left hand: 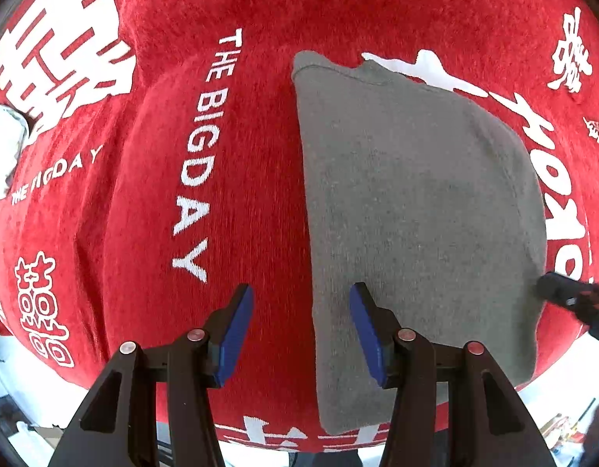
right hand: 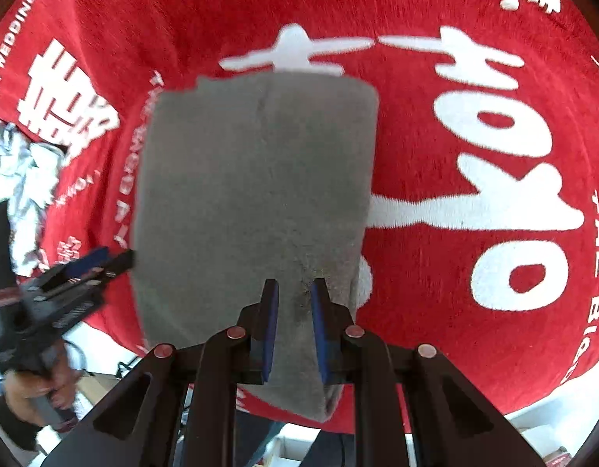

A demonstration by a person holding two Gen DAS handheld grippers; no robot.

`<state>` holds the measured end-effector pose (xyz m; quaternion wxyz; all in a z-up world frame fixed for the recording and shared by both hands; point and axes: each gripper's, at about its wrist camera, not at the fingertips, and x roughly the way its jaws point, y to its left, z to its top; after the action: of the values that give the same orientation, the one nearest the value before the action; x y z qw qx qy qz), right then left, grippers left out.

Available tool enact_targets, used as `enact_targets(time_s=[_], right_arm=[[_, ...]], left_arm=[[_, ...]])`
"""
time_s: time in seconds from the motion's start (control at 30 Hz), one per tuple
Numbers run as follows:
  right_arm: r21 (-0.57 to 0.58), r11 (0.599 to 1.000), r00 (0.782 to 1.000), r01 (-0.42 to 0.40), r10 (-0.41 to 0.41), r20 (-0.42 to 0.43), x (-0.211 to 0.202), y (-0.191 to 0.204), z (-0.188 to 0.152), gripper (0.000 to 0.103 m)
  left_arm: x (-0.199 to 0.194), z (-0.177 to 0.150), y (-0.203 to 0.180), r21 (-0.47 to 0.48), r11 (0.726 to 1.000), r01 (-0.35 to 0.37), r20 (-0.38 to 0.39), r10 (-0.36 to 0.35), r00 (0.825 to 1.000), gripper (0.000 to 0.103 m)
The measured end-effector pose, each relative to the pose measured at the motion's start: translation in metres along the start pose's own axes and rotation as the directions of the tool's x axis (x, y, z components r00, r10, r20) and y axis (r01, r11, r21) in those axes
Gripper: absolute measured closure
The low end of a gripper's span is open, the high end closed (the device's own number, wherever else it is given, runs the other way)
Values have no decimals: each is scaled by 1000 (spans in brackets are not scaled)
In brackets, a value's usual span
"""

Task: Fold small clothes
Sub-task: 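Lower the bundle onto the cloth and straighten it with both grippers, then open both grippers and lift them off the folded sweater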

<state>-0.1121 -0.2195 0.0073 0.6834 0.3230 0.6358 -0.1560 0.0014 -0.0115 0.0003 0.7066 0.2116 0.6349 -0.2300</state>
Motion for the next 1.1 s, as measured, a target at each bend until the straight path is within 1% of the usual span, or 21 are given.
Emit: enact_targets(time_s=[0.07,0.13,0.17,0.3,0.5,0.73,0.87,0.97,1.0,1.03,1.07,1.1], right_arm=[[10,999,999,38,-38,-28,15,-8,0,84],[35,999,999,14,-12,-35,20,-15,-1,84],[39,999,999,8,-7,-36,19,-16,-1,84],[7,999,999,33,-33,-42,12,-12,-4,84],[78,997,999,6,-3,-39,-2,-16,-4,84],[99,995,1000,18,-16,-19,-14,-16,-3,83],[115,993,1000,21,-19,-16,-16,-19,-3,82],[121,993,1000,18,-17,-14,-17,-19,-3,82],[121,993,1000,16,-15,-12,-18,-18,-3,82],[121,993,1000,15,-14,-11,-18,-18,-3,82],[121,993,1000,16,-15,-9,-19,-18,-3,82],[122,992,1000,17,-16,-7,-19,-17,-3,82]], left_arm=[[1,2,2,-8,1000,11,-10,-11,1000,50],[1,4,1,2,1000,9,-11,-9,1000,50],[0,4,1,9,1000,5,-10,-5,1000,50],[-1,4,-2,36,999,-8,-8,9,1000,50],[-2,5,-1,33,999,-7,-14,8,1000,50],[-1,5,3,3,1000,7,-31,-7,999,50],[0,7,2,14,1000,-25,-49,26,998,50],[1,8,2,18,999,-29,-63,30,998,50],[1,8,2,21,999,-34,-69,35,997,48],[1,9,2,24,999,-44,-73,45,996,42],[1,9,2,24,998,-62,-70,64,996,23],[-1,10,2,22,997,-80,-58,81,995,11]])
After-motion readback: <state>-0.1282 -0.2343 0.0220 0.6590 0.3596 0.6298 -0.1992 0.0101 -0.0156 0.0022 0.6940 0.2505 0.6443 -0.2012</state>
